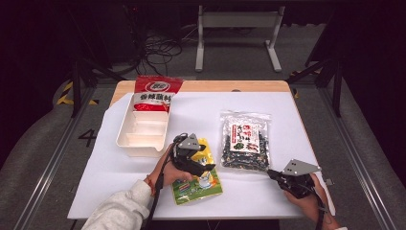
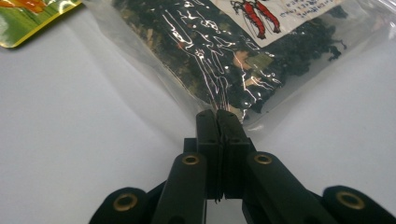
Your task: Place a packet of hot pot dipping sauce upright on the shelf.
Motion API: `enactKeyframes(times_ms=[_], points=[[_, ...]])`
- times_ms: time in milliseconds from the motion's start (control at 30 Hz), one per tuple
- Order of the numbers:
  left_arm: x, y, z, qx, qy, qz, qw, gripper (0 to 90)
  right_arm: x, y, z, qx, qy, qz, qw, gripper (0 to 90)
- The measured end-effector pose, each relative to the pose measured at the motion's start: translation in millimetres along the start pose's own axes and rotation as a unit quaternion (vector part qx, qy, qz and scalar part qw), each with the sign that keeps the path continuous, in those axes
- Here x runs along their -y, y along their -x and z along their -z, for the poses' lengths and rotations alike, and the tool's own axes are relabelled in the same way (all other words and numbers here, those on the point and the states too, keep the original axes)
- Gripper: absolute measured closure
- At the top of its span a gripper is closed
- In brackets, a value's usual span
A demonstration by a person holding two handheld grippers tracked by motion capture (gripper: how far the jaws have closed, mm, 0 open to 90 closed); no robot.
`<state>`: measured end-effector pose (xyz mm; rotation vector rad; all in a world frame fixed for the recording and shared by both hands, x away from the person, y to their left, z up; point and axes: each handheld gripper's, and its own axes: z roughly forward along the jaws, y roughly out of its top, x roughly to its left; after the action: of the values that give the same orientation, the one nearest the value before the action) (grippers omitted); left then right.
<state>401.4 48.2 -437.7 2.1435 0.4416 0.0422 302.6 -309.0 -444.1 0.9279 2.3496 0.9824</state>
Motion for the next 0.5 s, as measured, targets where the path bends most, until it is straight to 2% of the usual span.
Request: enactKeyframes(times_ms=[67,200,267,300,433,500], points=[[-4.8,-4.3,-6.6,0.015,-0.009,0.013,0.9998,17.4,0.1,2.1,-1.4,0.006,-0.004,-0.002,1.0000,88.8],[-9.3,-14.9,-16.5,0.021,-0.019,0.048,0.9985,16.0,-1.0,6.0,-5.7,0.013,-0.014,-0.007,0.9998,89.2],[-9.7,-17.3,-17.6,0.024,-0.020,0.052,0.9982,15.3,-1.1,8.6,-7.5,0.009,-0.018,-0.012,0.9997,88.9],[-10.1,-20.8,-19.5,0.022,-0.022,0.061,0.9977,15.2,-1.1,9.8,-7.7,0.007,-0.019,-0.019,0.9996,87.6],[-11.4,-23.1,-22.7,0.016,-0.029,0.056,0.9979,15.2,-2.7,13.6,1.5,0.001,0.007,-0.033,0.9994,79.9],[-11.3,-23.8,-23.6,0.015,-0.031,0.059,0.9977,15.2,-3.5,15.0,4.8,-0.006,0.017,-0.038,0.9991,79.3]])
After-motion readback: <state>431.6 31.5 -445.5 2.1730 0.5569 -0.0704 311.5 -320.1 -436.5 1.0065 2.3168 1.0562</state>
